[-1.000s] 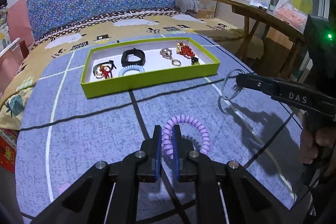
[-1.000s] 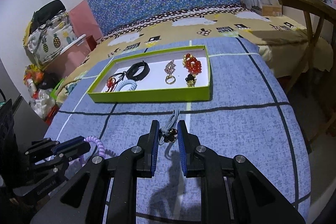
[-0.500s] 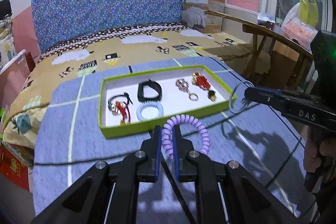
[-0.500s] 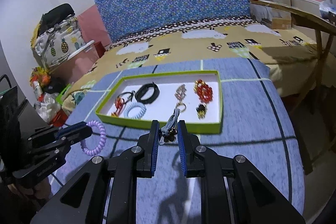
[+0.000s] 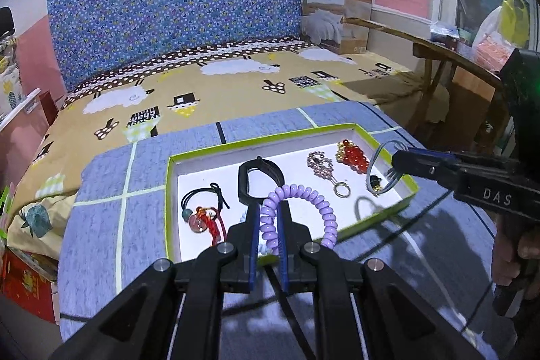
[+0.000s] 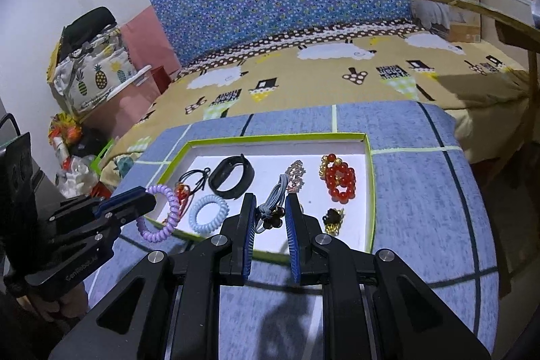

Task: Organize jewelry
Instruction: 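Carry the grey hair tie with the right tool while the left tool carries the purple coil to the box, then open the right tool in the box while the left tool releases the purple coil bracelet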

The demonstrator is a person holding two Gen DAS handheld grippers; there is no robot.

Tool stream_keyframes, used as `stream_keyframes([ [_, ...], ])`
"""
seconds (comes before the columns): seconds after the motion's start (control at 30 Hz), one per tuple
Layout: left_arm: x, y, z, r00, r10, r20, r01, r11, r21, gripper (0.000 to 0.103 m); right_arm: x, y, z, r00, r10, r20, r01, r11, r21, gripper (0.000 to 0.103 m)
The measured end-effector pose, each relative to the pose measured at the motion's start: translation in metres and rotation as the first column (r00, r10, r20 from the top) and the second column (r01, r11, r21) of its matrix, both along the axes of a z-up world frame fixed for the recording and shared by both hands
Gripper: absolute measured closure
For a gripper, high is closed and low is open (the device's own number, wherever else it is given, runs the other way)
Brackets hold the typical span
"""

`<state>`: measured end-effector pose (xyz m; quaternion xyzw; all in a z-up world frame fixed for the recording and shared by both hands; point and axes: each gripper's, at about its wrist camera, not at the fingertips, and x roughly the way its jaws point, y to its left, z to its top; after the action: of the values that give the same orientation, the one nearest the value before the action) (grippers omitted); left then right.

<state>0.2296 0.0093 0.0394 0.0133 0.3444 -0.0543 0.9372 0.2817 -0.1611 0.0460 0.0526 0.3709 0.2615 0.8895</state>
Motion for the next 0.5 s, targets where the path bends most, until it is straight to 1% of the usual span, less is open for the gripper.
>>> stream_keyframes([
  [0.27,0.024,0.002,-0.015,0.999,0.001,-0.036,-0.002,1.000,-0.005,0.092,0.019,0.010,-0.026,0.998,0.007,-0.060,-0.009,0.999,-0.034,0.085],
  [0.5,0.033,0.002,-0.032,0.997,-0.006,-0.081,0.006,1.000,-0.003,0.092,0.027,0.007,-0.043,0.995,-0.011,-0.103,0.004,0.998,-0.068,0.085],
])
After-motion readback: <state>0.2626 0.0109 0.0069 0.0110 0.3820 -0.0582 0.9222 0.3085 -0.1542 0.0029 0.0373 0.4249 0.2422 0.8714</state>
